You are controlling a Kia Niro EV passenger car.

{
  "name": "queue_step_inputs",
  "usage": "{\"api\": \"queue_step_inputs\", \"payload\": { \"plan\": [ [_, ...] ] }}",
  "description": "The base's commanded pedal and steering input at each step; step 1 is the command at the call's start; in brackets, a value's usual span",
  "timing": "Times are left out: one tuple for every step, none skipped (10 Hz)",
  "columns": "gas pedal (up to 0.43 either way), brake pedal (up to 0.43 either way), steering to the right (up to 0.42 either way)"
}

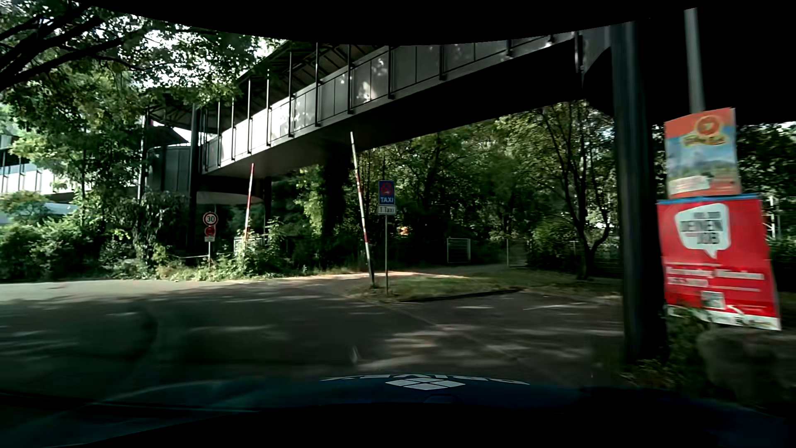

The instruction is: Follow the waypoints while adhering to traffic rules and regulations

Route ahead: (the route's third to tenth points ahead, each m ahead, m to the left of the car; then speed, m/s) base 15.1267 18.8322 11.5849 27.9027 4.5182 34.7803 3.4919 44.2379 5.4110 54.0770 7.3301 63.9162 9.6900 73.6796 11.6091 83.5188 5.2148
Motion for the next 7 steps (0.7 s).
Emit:
{"api": "queue_step_inputs", "payload": {
  "plan": [
    [0.138,0.000,-0.329],
    [0.138,0.000,-0.328],
    [0.138,0.000,-0.323],
    [0.138,0.000,-0.314],
    [0.138,0.000,-0.311],
    [0.138,0.000,-0.308],
    [0.138,0.000,-0.307]
  ]
}}
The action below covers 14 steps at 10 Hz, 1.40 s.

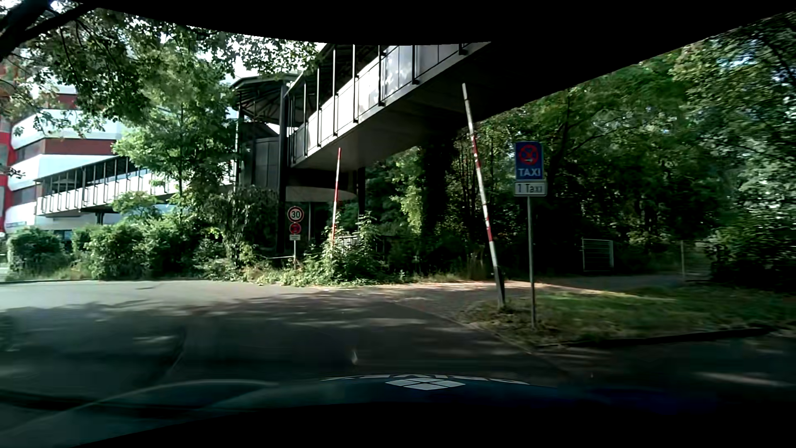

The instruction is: Follow the waypoints while adhering to traffic rules and regulations

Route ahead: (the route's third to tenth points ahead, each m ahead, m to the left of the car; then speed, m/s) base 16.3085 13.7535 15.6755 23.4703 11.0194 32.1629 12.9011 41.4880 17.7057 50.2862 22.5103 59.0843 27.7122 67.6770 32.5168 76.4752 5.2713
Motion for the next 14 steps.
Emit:
{"api": "queue_step_inputs", "payload": {
  "plan": [
    [0.138,0.000,-0.307],
    [0.138,0.000,-0.307],
    [0.138,0.000,-0.306],
    [0.138,0.000,-0.306],
    [0.138,0.000,-0.306],
    [0.138,0.000,-0.306],
    [0.138,0.000,-0.306],
    [0.138,0.000,-0.306],
    [0.138,0.000,-0.302],
    [0.138,0.000,-0.293],
    [0.138,0.000,-0.286],
    [0.138,0.000,-0.276],
    [0.138,0.000,-0.270],
    [0.138,0.000,-0.269]
  ]
}}
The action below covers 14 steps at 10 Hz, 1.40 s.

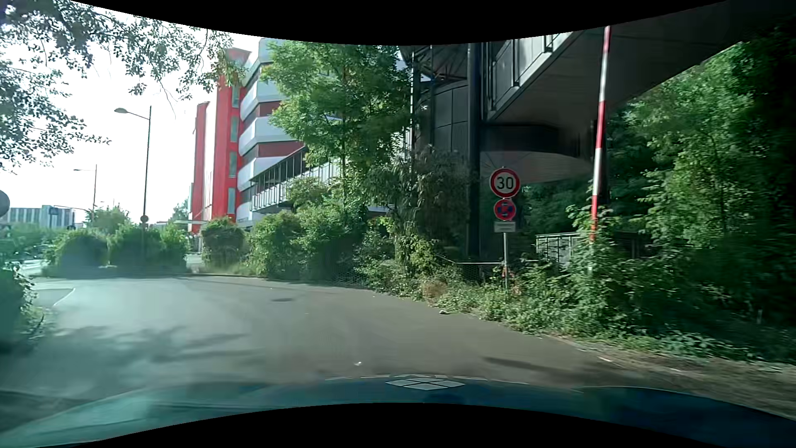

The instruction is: Follow the waypoints while adhering to traffic rules and regulations

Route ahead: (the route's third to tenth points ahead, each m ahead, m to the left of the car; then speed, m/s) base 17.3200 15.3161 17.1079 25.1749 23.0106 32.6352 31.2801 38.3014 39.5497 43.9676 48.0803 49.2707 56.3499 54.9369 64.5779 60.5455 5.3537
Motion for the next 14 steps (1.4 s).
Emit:
{"api": "queue_step_inputs", "payload": {
  "plan": [
    [0.138,0.000,-0.269],
    [0.130,0.000,-0.270],
    [0.110,0.000,-0.270],
    [0.110,0.000,-0.272],
    [0.110,0.000,-0.278],
    [0.110,0.000,-0.289],
    [0.118,0.000,-0.299],
    [0.118,0.000,-0.305],
    [0.118,0.000,-0.304],
    [0.118,0.000,-0.305],
    [0.118,0.000,-0.304],
    [0.118,0.000,-0.303],
    [0.118,0.000,-0.302],
    [0.118,0.000,-0.302]
  ]
}}
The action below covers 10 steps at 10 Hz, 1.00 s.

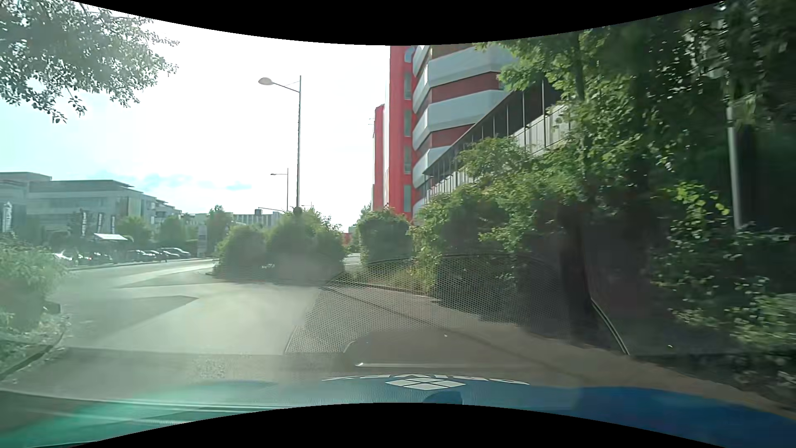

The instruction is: Follow the waypoints while adhering to traffic rules and regulations

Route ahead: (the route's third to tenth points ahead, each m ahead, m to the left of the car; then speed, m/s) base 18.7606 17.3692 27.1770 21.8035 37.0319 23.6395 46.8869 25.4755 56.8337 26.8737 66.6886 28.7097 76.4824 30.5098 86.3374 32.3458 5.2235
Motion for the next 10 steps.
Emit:
{"api": "queue_step_inputs", "payload": {
  "plan": [
    [0.118,0.000,-0.302],
    [0.138,0.000,-0.302],
    [0.138,0.000,-0.302],
    [0.138,0.000,-0.301],
    [0.138,0.000,-0.301],
    [0.150,0.000,-0.301],
    [0.150,0.000,-0.300],
    [0.150,0.000,-0.299],
    [0.150,0.000,-0.295],
    [0.150,0.000,-0.285]
  ]
}}
